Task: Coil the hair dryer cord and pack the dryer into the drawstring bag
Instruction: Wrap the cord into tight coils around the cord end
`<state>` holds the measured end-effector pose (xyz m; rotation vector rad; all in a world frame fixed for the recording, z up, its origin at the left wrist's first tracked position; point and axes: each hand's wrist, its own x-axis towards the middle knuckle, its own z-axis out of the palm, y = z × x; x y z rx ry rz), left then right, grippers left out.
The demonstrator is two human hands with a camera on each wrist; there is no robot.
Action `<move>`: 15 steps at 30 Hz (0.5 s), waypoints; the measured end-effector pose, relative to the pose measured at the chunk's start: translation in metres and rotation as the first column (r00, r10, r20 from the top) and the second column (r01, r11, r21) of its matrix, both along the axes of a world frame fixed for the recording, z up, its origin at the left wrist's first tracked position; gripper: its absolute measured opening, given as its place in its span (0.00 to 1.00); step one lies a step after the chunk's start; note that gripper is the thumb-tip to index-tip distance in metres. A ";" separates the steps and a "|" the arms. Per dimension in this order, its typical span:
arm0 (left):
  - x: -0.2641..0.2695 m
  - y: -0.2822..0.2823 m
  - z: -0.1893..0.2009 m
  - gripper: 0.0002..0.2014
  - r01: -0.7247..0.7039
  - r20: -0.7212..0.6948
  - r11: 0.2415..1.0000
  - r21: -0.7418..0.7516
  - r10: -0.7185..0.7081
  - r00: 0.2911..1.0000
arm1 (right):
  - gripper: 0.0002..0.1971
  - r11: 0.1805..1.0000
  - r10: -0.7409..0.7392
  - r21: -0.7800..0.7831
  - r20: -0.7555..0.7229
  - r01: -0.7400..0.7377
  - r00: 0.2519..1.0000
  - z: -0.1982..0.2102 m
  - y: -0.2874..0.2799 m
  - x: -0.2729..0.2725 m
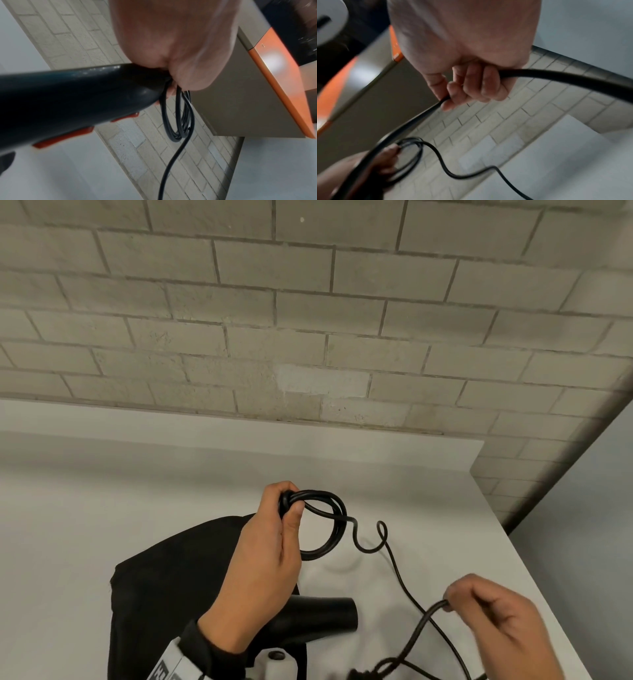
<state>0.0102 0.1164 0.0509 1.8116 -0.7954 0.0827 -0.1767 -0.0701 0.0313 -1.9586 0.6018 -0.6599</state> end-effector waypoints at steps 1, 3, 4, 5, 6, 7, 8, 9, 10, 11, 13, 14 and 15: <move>0.000 0.000 0.000 0.09 0.007 0.000 1.000 0.001 -0.007 1.000 | 0.16 0.998 0.005 -0.066 -0.123 -0.013 0.992 -0.010 -0.004 0.002; 0.000 0.001 0.000 0.09 0.019 0.012 1.000 0.008 -0.019 1.000 | 0.14 0.980 -0.034 -0.198 -0.312 -0.030 0.950 -0.027 -0.011 0.008; 0.000 0.001 0.000 0.08 0.024 0.016 1.000 0.008 -0.024 1.000 | 0.14 0.964 -0.051 -0.259 -0.377 -0.053 0.925 -0.029 -0.009 0.013; -0.001 0.002 0.001 0.08 0.026 0.016 1.000 0.005 -0.026 1.000 | 0.16 0.943 -0.062 -0.323 -0.400 -0.077 0.914 -0.028 -0.006 0.017; -0.001 0.002 0.001 0.08 0.028 0.013 1.000 0.004 -0.028 1.000 | 0.23 0.914 -0.057 -0.392 -0.381 -0.106 0.923 -0.027 -0.005 0.022; -0.002 0.003 0.001 0.08 0.028 0.010 1.000 0.004 -0.028 1.000 | 0.29 0.892 -0.027 -0.435 -0.324 -0.124 0.946 -0.025 -0.004 0.027; -0.002 0.003 0.002 0.08 0.029 0.009 1.000 0.005 -0.029 1.000 | 0.32 0.893 0.005 -0.433 -0.256 -0.120 0.967 -0.020 -0.001 0.035; -0.003 0.003 0.002 0.07 0.029 0.012 1.000 0.006 -0.029 1.000 | 0.32 0.907 0.046 -0.404 -0.179 -0.116 0.983 -0.013 0.006 0.043; -0.003 0.004 0.002 0.07 0.029 0.017 1.000 0.009 -0.029 0.999 | 0.30 0.916 0.108 -0.373 -0.121 -0.146 0.987 -0.005 0.014 0.052; -0.003 0.004 0.002 0.08 0.027 0.024 1.000 0.012 -0.027 0.999 | 0.28 0.916 0.181 -0.349 -0.080 -0.198 0.980 0.003 0.023 0.060; -0.003 0.004 0.002 0.08 0.015 0.030 1.000 0.020 -0.015 0.999 | 0.24 0.892 0.297 -0.332 -0.082 -0.307 0.951 0.012 0.038 0.073; -0.003 0.004 0.002 0.09 0.002 0.027 1.000 0.023 -0.003 1.000 | 0.21 0.878 0.329 -0.338 -0.090 -0.340 0.940 0.017 0.043 0.077; -0.003 0.005 0.002 0.09 -0.011 0.023 1.000 0.027 0.010 1.000 | 0.17 0.870 0.341 -0.354 -0.070 -0.343 0.937 0.020 0.047 0.080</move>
